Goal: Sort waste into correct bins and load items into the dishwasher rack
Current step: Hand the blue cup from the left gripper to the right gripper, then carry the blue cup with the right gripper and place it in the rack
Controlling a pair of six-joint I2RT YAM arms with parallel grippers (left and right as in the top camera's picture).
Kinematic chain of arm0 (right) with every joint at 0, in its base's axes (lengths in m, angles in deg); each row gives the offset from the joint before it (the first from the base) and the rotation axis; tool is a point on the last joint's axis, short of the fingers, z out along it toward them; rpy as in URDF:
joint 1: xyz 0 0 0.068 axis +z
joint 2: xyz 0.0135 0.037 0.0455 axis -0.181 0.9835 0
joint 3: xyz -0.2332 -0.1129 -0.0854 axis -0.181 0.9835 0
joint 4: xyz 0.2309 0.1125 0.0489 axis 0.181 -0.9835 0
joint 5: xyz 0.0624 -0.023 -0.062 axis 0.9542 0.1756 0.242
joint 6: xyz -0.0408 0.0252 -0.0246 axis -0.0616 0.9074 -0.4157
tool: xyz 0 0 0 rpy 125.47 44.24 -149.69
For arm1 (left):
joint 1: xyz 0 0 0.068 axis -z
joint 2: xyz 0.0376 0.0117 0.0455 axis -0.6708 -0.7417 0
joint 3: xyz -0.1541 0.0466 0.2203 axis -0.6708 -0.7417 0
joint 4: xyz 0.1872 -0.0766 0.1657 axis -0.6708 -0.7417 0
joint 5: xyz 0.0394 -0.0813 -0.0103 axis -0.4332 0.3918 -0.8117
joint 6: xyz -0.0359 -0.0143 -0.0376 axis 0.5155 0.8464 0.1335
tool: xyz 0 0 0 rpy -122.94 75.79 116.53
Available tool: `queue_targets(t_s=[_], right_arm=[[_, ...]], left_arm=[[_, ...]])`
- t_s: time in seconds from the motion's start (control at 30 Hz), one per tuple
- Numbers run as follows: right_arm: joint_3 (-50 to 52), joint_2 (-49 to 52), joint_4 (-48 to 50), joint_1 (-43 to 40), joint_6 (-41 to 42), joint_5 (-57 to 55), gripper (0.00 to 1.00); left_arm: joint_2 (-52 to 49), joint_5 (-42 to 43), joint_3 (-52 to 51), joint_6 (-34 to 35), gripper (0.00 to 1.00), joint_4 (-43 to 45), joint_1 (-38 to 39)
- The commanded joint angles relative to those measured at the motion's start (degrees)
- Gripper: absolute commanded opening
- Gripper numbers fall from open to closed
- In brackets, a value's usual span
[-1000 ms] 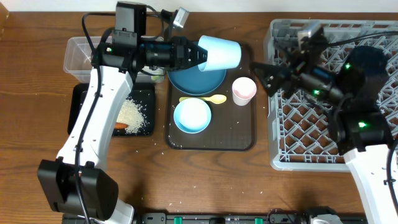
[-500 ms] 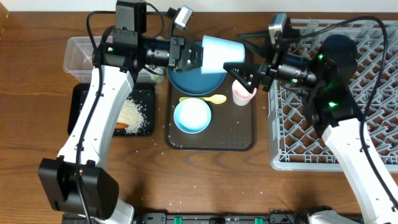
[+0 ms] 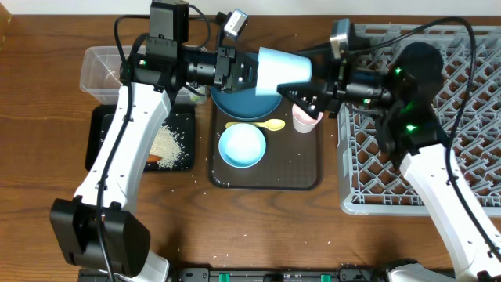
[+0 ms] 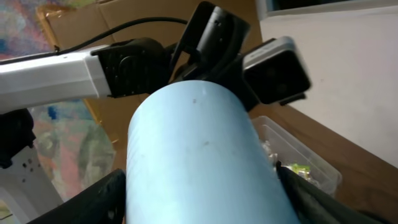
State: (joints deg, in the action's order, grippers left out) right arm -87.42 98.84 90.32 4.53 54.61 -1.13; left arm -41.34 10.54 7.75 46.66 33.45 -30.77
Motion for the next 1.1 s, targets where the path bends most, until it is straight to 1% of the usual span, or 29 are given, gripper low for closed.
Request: queue_targets(t_s=[0.0,0.17,0.27,0.33,0.43,0.53,0.73,0.87,0.97,1.07], right_arm=[[-0.68,0.68,0.09,0.83,-0.31,0.42,0.7],[-0.68,0.68,0.09,0.81,-0.74,1.49,0.58],[-0.68,0.66,0.11,0.72,-1.77,1.46,0.49],[-0.68,0.66,0.55,0.37,-1.79,1.49,0.45],[-0.68,0.66,1.42,-0.68,-1.77,1.49,0.43],[-0.68,0.63,2.23,-2.25,-1.42,1.51,0.42],[-0.68,0.63,2.21,-6.03,0.13,1.53,0.39],[-0.68,0.63,0.5,-10.4,1.7,1.46,0.4],[-0.68,0.63,-0.17,-14.12,2.32,1.44,0.45],[-0.7,0.63,-1.18,-16.96,3.39,1.46,0.45]], left_arm=[[0.15,2.8,0.35,2.86,0.06,0.09,0.63],[0.15,2.8,0.35,3.06,0.06,0.11,0.96],[0.15,2.8,0.24,3.04,0.06,0.11,0.96],[0.15,2.78,0.02,3.04,0.09,0.13,0.96],[0.15,2.8,-0.52,3.02,0.22,0.13,0.94],[0.15,2.75,-1.07,2.99,0.29,0.13,0.94],[0.15,2.62,-1.27,1.9,0.33,0.15,0.94],[0.15,2.12,-1.27,0.42,0.33,0.13,0.81],[0.15,-1.4,-1.27,0.42,0.33,0.13,0.79],[0.15,-5.97,-1.27,0.44,0.33,0.11,0.85]])
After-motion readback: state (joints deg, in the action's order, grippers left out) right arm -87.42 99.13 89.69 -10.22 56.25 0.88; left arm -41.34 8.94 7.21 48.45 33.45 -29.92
